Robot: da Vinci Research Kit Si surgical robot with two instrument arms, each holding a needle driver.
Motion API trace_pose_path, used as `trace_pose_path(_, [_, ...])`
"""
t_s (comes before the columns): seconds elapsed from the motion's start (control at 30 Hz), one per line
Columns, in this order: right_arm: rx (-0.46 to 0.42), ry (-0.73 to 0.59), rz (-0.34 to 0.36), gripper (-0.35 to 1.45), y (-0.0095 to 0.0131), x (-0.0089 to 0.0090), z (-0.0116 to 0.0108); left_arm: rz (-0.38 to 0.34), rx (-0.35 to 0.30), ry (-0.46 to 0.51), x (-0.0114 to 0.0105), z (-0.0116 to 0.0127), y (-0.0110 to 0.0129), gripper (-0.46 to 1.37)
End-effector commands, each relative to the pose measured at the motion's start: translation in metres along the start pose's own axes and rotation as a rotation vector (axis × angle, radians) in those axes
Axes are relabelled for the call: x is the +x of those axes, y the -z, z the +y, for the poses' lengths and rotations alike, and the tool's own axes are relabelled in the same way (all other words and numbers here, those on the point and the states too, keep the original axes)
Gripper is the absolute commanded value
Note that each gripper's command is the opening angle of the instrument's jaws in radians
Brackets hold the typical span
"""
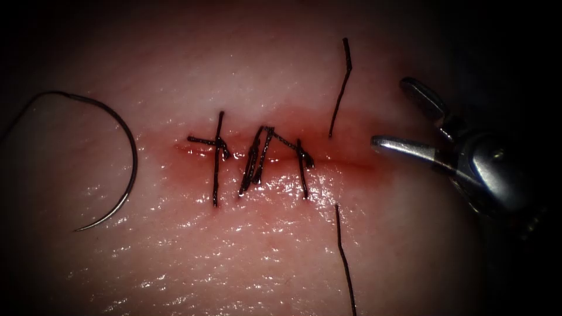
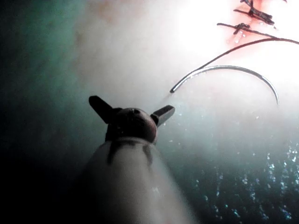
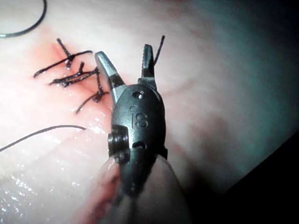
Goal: Wound Closure
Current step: Set down the needle with the left gripper
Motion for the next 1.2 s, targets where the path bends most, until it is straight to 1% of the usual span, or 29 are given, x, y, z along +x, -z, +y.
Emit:
trace_pose_path(0.03, [0.004, 0.0, -0.001, 1.03, 0.0, 0.0, 0.0, 0.023, 0.016, 0.007, 0.0008, -0.0007, -0.0001, 1.04])
trace_pose_path(0.13, [0.004, 0.0, 0.0, 1.02, 0.0, 0.0, 0.0, 0.082, 0.056, 0.016, 0.0028, -0.0016, -0.0004, 0.88])
trace_pose_path(0.17, [0.004, 0.0, 0.0, 1.02, 0.0, 0.0, 0.0, 0.089, 0.063, 0.01, 0.0033, -0.0017, -0.0005, 0.85])
trace_pose_path(0.2, [0.004, 0.0, -0.001, 1.02, 0.0, 0.0, 0.0, 0.103, 0.075, 0.017, 0.0042, -0.0016, -0.0007, 0.84])
trace_pose_path(0.27, [0.004, 0.0, -0.003, 1.02, 0.0, 0.0, 0.0001, 0.108, 0.089, 0.025, 0.0058, -0.0011, -0.0009, 0.85])
trace_pose_path(0.33, [0.004, 0.0, -0.003, 1.01, 0.0, 0.0, 0.0001, 0.109, 0.082, 0.032, 0.0076, -0.0002, -0.0012, 0.85])
trace_pose_path(0.4, [0.004, 0.0, -0.003, 1.01, 0.0, 0.0, 0.0001, 0.132, 0.05, 0.041, 0.009, 0.0008, -0.0015, 0.88])
trace_pose_path(0.43, [0.004, 0.0, -0.003, 1.01, -0.0001, 0.0, 0.0001, 0.159, 0.02, 0.05, 0.01, 0.0016, -0.0017, 0.88])
trace_pose_path(0.5, [0.004, 0.0, -0.003, 1.02, -0.0001, -0.0001, 0.0001, 0.197, 0.001, 0.066, 0.0112, 0.0027, -0.0021, 0.85])
trace_pose_path(0.6, [0.004, 0.0, -0.003, 1.02, -0.0001, -0.0001, 0.0001, 0.253, -0.052, 0.073, 0.0137, 0.0053, -0.0031, 0.83])
trace_pose_path(0.63, [0.004, 0.0, -0.003, 1.02, -0.0001, -0.0001, 0.0001, 0.276, -0.08, 0.066, 0.0149, 0.0068, -0.0036, 0.83])
trace_pose_path(0.67, [0.004, 0.0, -0.003, 1.02, -0.0001, -0.0001, 0.0001, 0.283, -0.088, 0.072, 0.0153, 0.0073, -0.0038, 0.83])
trace_pose_path(0.73, [0.005, 0.0, -0.003, 1.02, 0.0, -0.0001, 0.0001, 0.314, -0.126, 0.081, 0.0169, 0.0098, -0.0048, 0.82])
trace_pose_path(0.8, [0.005, 0.0, -0.003, 1.02, 0.0, -0.0001, 0.0001, 0.322, -0.152, 0.077, 0.0176, 0.0112, -0.0053, 0.83])
trace_pose_path(0.9, [0.007, 0.001, -0.003, 0.99, 0.0002, -0.0001, 0.0002, 0.311, -0.2, 0.078, 0.0188, 0.0142, -0.0064, 0.83])
trace_pose_path(0.97, [0.008, 0.001, -0.005, 0.98, 0.0003, -0.0002, 0.0002, 0.304, -0.231, 0.072, 0.0192, 0.0161, -0.0071, 0.83])
trace_pose_path(1.03, [0.009, 0.001, -0.005, 0.98, 0.0004, -0.0002, 0.0003, 0.305, -0.261, 0.073, 0.0194, 0.018, -0.0077, 0.83])
trace_pose_path(1.1, [0.009, 0.001, -0.005, 0.96, 0.0004, -0.0002, 0.0004, 0.306, -0.275, 0.073, 0.0194, 0.0186, -0.0079, 0.83])
trace_pose_path(1.13, [0.01, 0.001, -0.008, 0.96, 0.0004, -0.0003, 0.0005, 0.305, -0.294, 0.08, 0.0193, 0.02, -0.0083, 0.83])
trace_pose_path(1.2, [0.011, 0.001, -0.008, 0.96, 0.0004, -0.0003, 0.0006, 0.306, -0.311, 0.075, 0.0192, 0.0213, -0.0087, 0.83])
